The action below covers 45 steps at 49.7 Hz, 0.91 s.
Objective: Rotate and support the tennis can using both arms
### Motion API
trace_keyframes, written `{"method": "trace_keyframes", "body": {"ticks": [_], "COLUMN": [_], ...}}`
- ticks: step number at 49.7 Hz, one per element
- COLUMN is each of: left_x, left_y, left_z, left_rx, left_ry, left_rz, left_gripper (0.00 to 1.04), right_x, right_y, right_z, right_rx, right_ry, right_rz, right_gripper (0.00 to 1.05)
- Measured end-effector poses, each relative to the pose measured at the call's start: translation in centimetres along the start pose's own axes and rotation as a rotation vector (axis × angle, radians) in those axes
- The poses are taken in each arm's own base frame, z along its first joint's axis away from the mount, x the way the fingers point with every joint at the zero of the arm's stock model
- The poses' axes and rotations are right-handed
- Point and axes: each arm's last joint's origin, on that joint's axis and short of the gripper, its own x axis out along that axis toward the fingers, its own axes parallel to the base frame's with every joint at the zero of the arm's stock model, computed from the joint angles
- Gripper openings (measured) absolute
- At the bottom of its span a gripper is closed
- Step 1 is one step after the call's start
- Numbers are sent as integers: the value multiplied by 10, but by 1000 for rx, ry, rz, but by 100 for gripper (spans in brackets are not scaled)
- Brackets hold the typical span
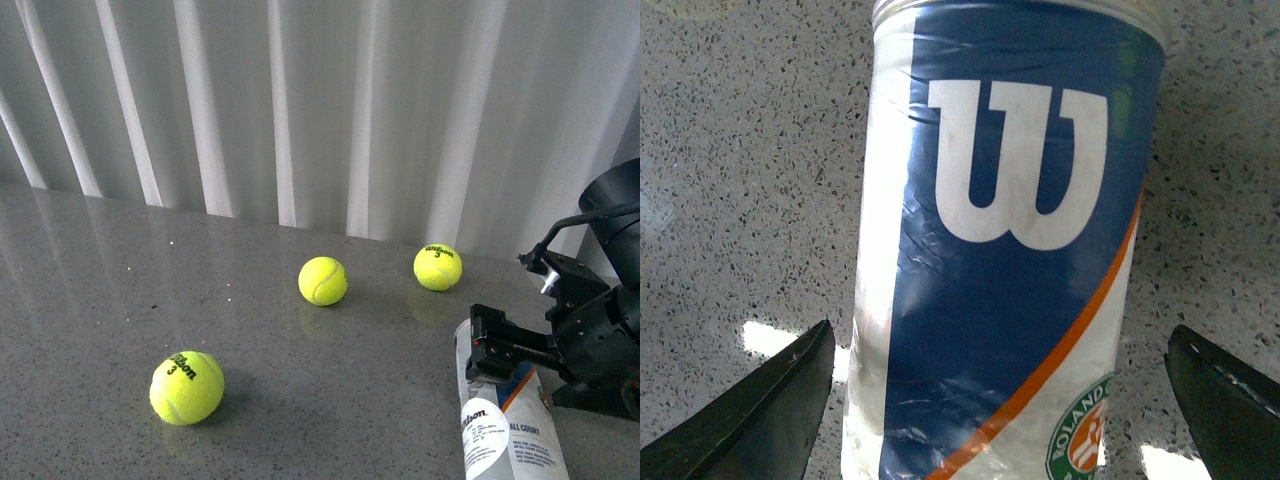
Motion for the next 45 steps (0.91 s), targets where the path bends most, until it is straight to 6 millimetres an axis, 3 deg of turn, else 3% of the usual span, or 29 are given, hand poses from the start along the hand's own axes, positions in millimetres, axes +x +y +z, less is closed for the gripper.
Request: {"method": "trace_keyframes", "body": {"ticks": [11, 29, 36, 41, 45], "left_x": [0, 0, 0, 0, 0], "left_y": [0, 0, 0, 0, 0], "left_z": [0, 0, 0, 0, 0], "left_rx": [0, 0, 0, 0, 0], "left_ry": [0, 0, 0, 0, 0], "left_rz": [0, 0, 0, 0, 0], "left_gripper": [98, 98, 98, 98, 98], "right_x": [13, 16, 11, -2, -24], "right_y": [-6, -9, -7, 0, 7], "right_z": [-2, -1, 0, 1, 8], "right_rx": [-29, -51, -82, -164, -290], "right_ry": [-6, -24, -35, -61, -121], "right_rz": [-14, -12, -6, 4, 0], "right_gripper": [97, 49, 36, 28, 23]}}
